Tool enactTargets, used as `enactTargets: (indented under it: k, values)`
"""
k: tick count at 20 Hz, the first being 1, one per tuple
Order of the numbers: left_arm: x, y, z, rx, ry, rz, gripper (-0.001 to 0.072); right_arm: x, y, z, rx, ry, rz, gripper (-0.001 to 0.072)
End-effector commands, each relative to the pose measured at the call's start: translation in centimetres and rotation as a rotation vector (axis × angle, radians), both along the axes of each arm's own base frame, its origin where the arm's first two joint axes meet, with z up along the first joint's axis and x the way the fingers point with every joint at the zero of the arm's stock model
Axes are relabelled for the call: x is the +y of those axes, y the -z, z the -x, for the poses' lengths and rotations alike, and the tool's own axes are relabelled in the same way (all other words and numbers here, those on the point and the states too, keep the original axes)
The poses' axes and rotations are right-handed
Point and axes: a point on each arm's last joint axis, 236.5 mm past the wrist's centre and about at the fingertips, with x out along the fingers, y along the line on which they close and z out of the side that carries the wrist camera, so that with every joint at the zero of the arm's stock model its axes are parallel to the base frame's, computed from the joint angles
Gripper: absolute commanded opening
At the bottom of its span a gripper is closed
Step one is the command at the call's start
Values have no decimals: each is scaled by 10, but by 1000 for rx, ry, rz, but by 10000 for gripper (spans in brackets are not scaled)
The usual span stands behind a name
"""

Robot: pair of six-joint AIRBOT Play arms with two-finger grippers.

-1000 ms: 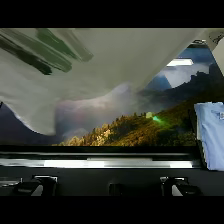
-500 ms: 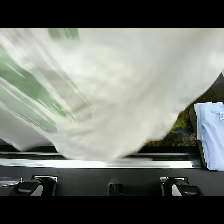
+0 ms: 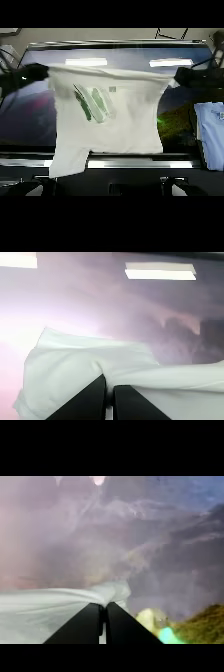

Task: Fold the clothes and pants, and hang the long-sleeved shirts on hangers.

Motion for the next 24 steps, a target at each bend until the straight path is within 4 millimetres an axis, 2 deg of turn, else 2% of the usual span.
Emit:
enactTargets:
  k: [1, 3, 4, 6, 7, 8, 9, 10, 11, 13, 14, 15, 17, 19, 21, 24]
  values:
    - [-15, 126, -18, 248, -57, 176, 25, 14, 102, -27, 214, 178, -255, 34]
    - [-34, 162, -11, 382, -49, 277, 26, 36, 133, -24, 329, 180, -375, 33]
    - [-43, 174, -5, 432, -38, 303, 26, 44, 144, -21, 371, 172, -395, 34]
    - [-52, 186, 6, 500, -7, 313, 27, 53, 157, -15, 416, 150, -396, 34]
    - [-49, 183, 10, 518, 1, 318, 69, 52, 154, -15, 416, 145, -394, 38]
    - [-42, 178, 14, 544, 14, 321, 153, 44, 145, -16, 403, 126, -386, 140]
    - [-27, 171, 23, 587, 44, 303, 351, 29, 133, -12, 403, 90, -373, 376]
    - [-4, 166, 38, 653, 79, 261, 559, 9, 123, 1, 421, 33, -339, 519]
    - [25, 167, 59, 741, 93, 208, 626, -18, 118, 21, 474, 12, -298, 544]
    - [82, 181, 116, 965, 57, 166, 625, -78, 129, 76, 650, 85, -221, 536]
    - [99, 191, 140, 1047, 25, 199, 623, -96, 140, 105, 739, 138, -198, 535]
    - [106, 202, 158, 1099, -1, 254, 603, -101, 151, 126, 791, 158, -196, 535]
    - [95, 228, 187, 1147, 10, 357, 588, -89, 172, 151, 833, 148, -213, 536]
    - [71, 249, 207, 1156, 70, 438, 587, -70, 188, 169, 875, 110, -243, 536]
    - [52, 263, 213, 1140, 92, 481, 586, -62, 195, 178, 898, 93, -268, 536]
    - [47, 280, 207, 1103, 46, 465, 586, -58, 193, 175, 888, 93, -289, 536]
